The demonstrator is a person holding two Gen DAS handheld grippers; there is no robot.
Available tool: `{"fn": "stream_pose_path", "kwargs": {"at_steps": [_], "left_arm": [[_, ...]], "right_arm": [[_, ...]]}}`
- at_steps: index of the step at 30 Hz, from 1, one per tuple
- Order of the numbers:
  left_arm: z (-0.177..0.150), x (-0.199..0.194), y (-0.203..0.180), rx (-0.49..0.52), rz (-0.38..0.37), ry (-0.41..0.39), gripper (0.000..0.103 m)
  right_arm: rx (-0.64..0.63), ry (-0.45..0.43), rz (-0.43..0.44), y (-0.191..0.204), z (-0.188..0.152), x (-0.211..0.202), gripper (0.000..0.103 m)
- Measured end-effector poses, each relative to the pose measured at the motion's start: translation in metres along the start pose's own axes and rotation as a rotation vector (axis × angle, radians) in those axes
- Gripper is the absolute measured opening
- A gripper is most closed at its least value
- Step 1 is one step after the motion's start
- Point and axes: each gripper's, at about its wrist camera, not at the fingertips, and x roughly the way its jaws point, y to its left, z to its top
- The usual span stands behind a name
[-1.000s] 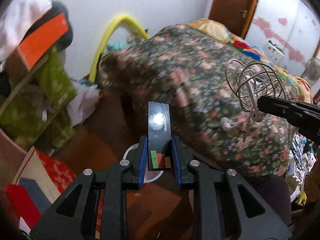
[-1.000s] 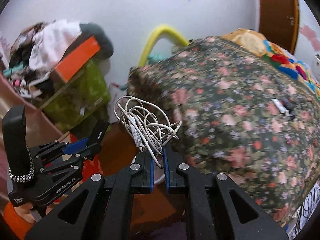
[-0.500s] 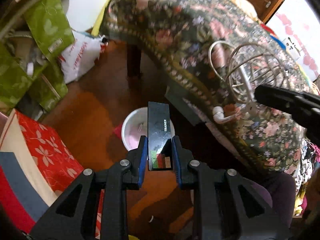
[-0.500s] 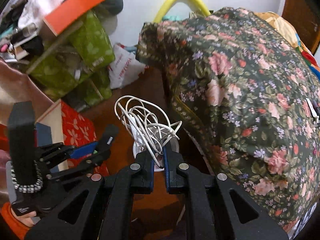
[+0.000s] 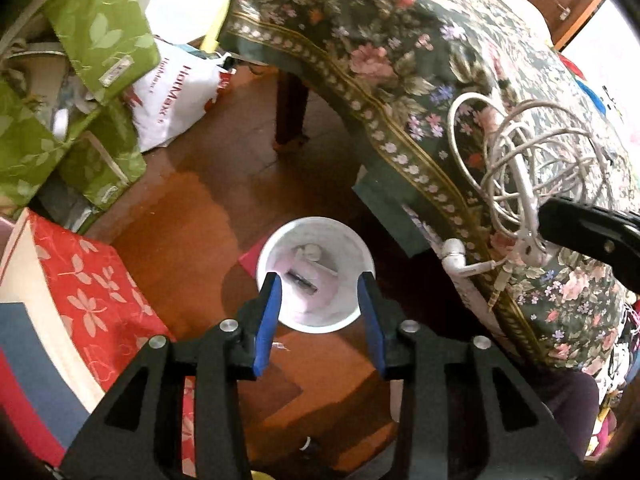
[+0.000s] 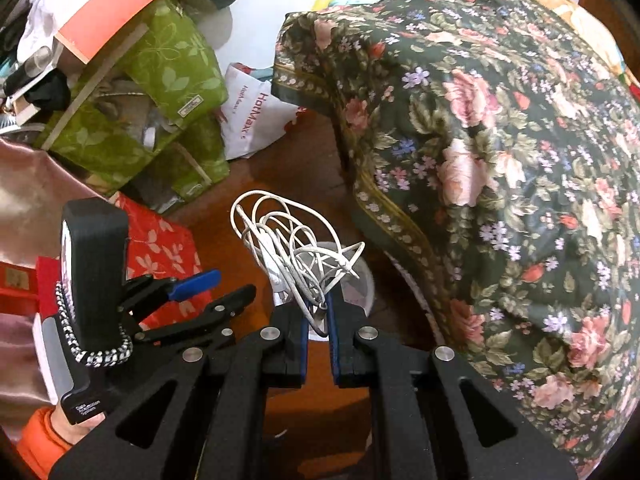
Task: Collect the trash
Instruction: 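Open the left gripper to drop the palette while the right gripper releases the cable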
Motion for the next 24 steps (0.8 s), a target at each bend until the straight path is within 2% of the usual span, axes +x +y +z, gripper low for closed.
{"fn": "stream_pose_path", "kwargs": {"at_steps": [3,7,8,13,18,24], "left_arm": [[-0.004,-0.017,0.009,-0.010,0.007,-0.029,0.038],[-0.008,-0.040,0.014,0.000,0.029,-0.073,0.038],[-0.008,-0.044,0.013,0.003,0.032,-0.081,0.038],[-0.013,-0.071,0.007,0.018,0.029,-0.129,0.038],[-0.017,-0.102,-0.013,0.052,0.029,-0.198,0.038],[-0.021,-0.145,-0.047,0.097,0.009,-0.302,0.038]], "right_arm": [[0.000,0.012,0.008,0.004,0.003,0.005,0.011],[0.036,0.035,0.042,0.004,0.004,0.011,0.048],[0.045,0.029,0.041,0.005,0.004,0.010,0.051],[0.023,0.003,0.002,0.009,-0.002,-0.005,0.051],[-0.034,-0.059,-0.046,0.012,-0.012,-0.035,0.051],[-0.045,-0.193,-0.082,0.005,-0.026,-0.094,0.051]]}}
